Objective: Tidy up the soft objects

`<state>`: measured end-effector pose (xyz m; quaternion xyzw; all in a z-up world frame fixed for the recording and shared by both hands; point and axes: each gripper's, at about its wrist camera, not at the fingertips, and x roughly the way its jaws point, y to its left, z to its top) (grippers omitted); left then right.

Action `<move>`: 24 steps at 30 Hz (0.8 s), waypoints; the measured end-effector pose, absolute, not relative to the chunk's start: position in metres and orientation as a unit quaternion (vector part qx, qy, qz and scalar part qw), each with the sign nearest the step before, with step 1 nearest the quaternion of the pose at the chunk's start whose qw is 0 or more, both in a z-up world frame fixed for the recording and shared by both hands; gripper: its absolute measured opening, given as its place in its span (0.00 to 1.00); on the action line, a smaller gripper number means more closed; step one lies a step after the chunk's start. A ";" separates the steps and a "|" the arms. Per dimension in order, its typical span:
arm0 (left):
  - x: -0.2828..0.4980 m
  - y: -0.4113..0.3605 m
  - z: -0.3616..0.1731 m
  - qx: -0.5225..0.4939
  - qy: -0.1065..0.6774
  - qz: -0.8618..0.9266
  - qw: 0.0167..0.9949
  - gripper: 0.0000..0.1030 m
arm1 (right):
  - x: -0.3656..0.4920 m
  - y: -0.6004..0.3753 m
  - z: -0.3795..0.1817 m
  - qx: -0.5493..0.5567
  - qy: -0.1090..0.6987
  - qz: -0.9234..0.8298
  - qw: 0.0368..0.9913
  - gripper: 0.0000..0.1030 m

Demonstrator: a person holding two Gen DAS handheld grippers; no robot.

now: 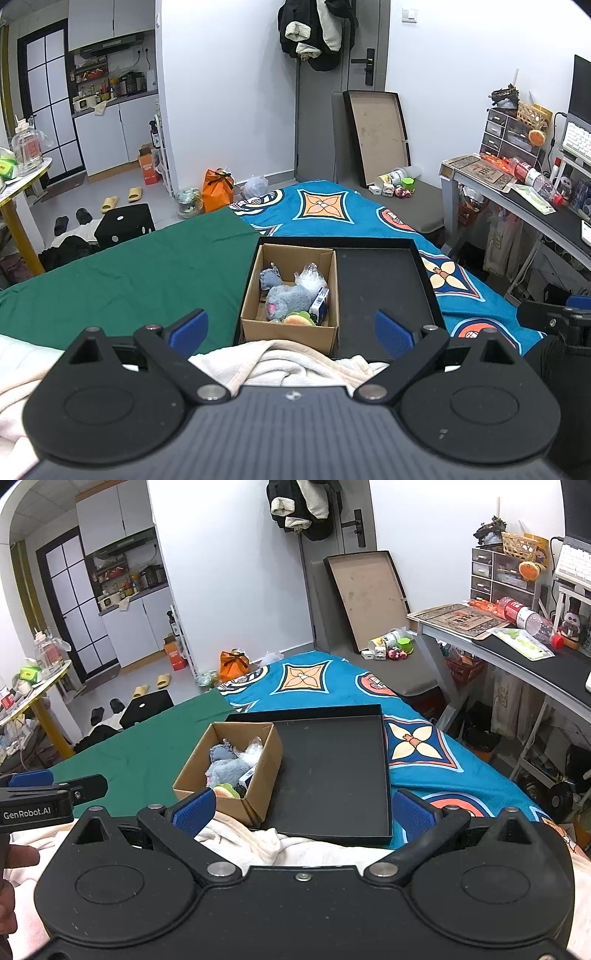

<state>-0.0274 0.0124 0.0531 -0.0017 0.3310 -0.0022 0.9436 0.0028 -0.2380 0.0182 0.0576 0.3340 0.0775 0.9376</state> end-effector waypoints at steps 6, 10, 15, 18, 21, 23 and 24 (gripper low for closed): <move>-0.029 0.014 0.052 -0.003 0.330 -0.002 0.944 0.93 | 0.003 -0.238 0.018 0.058 0.335 0.078 0.937 1.00; -0.029 0.014 0.052 -0.003 0.331 -0.001 0.944 0.93 | 0.003 -0.239 0.018 0.058 0.334 0.079 0.937 1.00; -0.029 0.013 0.052 -0.002 0.332 -0.001 0.943 0.93 | 0.002 -0.239 0.016 0.059 0.335 0.080 0.937 1.00; -0.029 0.013 0.052 -0.002 0.329 -0.002 0.944 0.93 | 0.003 -0.239 0.015 0.061 0.336 0.080 0.936 1.00; -0.030 0.012 0.051 0.001 0.323 0.001 0.946 0.93 | 0.003 -0.239 0.013 0.062 0.339 0.080 0.936 1.00; -0.029 0.011 0.050 0.003 0.323 0.002 0.946 0.93 | 0.004 -0.239 0.012 0.063 0.339 0.081 0.935 1.00; -0.028 0.011 0.050 0.004 0.322 0.002 0.947 0.93 | 0.005 -0.239 0.011 0.064 0.341 0.081 0.935 1.00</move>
